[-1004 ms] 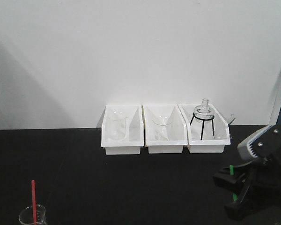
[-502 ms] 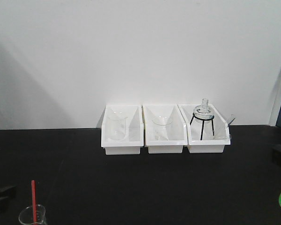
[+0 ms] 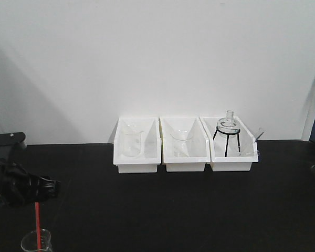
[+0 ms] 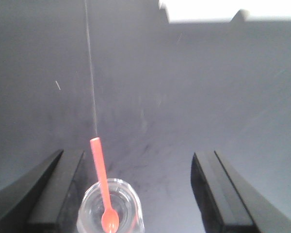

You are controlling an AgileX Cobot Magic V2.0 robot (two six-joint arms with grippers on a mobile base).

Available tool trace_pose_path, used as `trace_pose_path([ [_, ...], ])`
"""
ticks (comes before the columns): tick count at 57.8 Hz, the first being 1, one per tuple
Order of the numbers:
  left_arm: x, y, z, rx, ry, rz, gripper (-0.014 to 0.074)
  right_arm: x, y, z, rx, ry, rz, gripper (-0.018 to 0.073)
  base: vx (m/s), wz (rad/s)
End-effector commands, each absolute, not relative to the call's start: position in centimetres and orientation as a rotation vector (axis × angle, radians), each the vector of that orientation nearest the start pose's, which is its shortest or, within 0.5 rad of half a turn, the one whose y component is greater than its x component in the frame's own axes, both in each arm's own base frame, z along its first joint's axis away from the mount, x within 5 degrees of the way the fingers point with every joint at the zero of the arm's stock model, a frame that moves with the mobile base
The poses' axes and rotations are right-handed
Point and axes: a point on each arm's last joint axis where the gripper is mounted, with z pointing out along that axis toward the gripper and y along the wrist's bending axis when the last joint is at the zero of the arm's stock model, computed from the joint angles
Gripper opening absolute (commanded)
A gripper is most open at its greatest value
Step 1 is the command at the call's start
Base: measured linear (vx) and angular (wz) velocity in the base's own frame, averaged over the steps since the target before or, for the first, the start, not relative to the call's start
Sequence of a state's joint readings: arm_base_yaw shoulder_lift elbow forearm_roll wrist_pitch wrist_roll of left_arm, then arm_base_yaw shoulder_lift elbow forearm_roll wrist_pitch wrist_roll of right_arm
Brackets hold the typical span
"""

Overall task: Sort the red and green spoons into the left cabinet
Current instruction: 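Grasp the red spoon in its beaker with the left gripper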

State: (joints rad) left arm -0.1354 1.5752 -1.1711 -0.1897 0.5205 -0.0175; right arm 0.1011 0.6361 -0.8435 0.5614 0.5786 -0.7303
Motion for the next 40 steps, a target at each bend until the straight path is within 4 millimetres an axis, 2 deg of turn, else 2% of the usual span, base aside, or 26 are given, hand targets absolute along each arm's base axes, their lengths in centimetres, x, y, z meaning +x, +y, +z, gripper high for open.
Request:
trace_pose_path([
  [1, 35.4, -5.6, 29.3, -0.032, 2.304, -0.260, 0.0582, 11.2, 3.6, 41.0, -0.463, 1.632, 0.142, -0.0003, 0.00, 0.00],
  [12, 36.8, -5.7, 26.8, -0.036, 2.342, -0.245, 0.0582, 11.1, 3.7, 40.8, -0.480, 1.653, 0.153, -0.0003, 0.00, 0.00],
  [40, 38.9, -5.8, 22.8, -0.053, 2.374, -0.228, 0.0568, 11.0, 3.9, 40.4, -0.514, 1.693, 0.174, -0.0003, 0.00, 0.00],
])
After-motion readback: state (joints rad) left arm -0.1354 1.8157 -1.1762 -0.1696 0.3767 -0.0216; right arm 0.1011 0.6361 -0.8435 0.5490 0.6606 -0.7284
